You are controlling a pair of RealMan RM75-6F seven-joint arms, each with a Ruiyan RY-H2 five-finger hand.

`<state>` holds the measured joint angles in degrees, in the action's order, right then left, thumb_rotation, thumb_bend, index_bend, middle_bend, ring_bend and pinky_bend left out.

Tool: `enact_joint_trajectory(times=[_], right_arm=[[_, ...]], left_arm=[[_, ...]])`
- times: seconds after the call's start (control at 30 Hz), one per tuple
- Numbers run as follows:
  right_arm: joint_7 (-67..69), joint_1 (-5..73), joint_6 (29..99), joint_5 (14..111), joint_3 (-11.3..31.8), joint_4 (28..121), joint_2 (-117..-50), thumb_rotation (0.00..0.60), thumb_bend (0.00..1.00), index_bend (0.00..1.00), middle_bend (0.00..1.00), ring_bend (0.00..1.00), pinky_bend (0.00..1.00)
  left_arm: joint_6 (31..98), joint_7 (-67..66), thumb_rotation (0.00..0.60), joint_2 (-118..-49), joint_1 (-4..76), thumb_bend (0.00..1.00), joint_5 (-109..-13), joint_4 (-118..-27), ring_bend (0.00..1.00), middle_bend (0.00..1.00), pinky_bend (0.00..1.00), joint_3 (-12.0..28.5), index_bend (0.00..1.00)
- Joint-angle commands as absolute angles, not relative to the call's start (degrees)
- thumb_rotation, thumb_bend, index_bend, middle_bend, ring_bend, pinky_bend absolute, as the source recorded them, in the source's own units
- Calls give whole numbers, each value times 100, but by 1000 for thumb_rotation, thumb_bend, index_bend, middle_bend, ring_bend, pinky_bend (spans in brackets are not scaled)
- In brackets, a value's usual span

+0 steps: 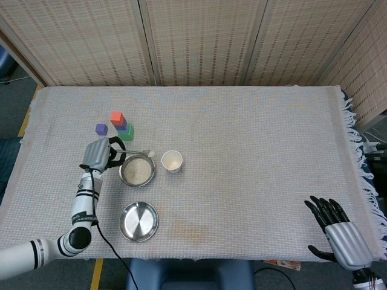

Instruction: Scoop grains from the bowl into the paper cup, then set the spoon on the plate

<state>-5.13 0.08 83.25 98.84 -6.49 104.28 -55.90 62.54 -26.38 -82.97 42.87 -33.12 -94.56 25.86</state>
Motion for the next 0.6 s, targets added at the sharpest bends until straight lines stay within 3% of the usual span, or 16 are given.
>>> enact_joint_trajectory(times=[0.03, 0.6], right_arm=[[-485, 17, 8316, 9869, -643, 10420, -5580, 600, 36, 0, 0, 0, 0], [-296, 38, 8336, 9904, -661, 10384, -5511, 600, 36, 0, 0, 0, 0]], left_arm=[[6334, -2789, 600, -8407, 4502, 525, -3139, -9486, 1000, 1000, 1000, 2617, 1000], [6807, -3266, 600, -9220, 5105, 526, -3246, -8944, 1000, 1000, 1000, 2158, 1000]])
